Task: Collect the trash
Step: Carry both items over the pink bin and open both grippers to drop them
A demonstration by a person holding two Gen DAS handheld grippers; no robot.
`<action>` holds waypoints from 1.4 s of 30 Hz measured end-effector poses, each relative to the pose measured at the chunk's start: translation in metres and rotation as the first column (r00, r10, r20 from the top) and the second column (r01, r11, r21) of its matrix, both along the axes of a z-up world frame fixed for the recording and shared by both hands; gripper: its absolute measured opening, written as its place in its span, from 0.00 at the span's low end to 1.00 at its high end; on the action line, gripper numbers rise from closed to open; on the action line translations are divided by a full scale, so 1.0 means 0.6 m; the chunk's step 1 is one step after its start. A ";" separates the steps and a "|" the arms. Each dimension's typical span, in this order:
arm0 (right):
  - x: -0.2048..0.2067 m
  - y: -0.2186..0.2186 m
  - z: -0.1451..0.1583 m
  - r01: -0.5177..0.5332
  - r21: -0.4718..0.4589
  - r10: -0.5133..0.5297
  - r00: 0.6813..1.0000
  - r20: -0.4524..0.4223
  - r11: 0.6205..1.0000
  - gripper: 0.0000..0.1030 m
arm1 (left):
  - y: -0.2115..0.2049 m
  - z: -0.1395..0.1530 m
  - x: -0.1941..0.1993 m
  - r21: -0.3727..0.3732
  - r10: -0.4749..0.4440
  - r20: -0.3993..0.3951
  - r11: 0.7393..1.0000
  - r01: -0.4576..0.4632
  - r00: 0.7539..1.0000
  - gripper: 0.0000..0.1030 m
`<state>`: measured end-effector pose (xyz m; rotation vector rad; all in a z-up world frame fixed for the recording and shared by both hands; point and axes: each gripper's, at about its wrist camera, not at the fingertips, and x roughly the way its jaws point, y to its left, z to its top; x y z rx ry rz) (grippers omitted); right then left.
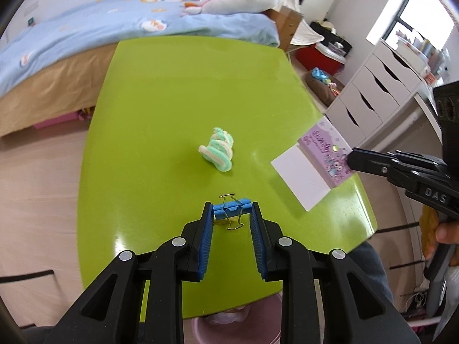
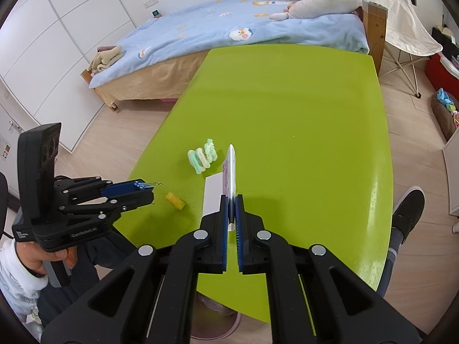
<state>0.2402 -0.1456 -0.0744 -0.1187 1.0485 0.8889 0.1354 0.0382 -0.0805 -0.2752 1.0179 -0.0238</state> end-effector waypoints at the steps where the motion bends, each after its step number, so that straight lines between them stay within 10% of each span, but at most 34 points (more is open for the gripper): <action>1: -0.005 -0.001 0.003 0.000 -0.003 0.000 1.000 0.006 1.000 0.04 | 0.000 0.006 -0.005 0.005 -0.009 0.004 1.000 0.009 1.000 0.25; 24: -0.171 -0.035 0.049 -0.118 -0.014 0.118 0.988 0.102 0.993 0.04 | -0.046 0.062 -0.146 0.090 -0.174 0.047 0.981 0.169 0.984 0.25; 42: -0.293 -0.035 -0.005 -0.240 -0.068 0.243 0.970 0.033 0.968 0.04 | -0.065 0.052 -0.231 0.069 -0.187 0.038 0.981 0.184 0.982 0.25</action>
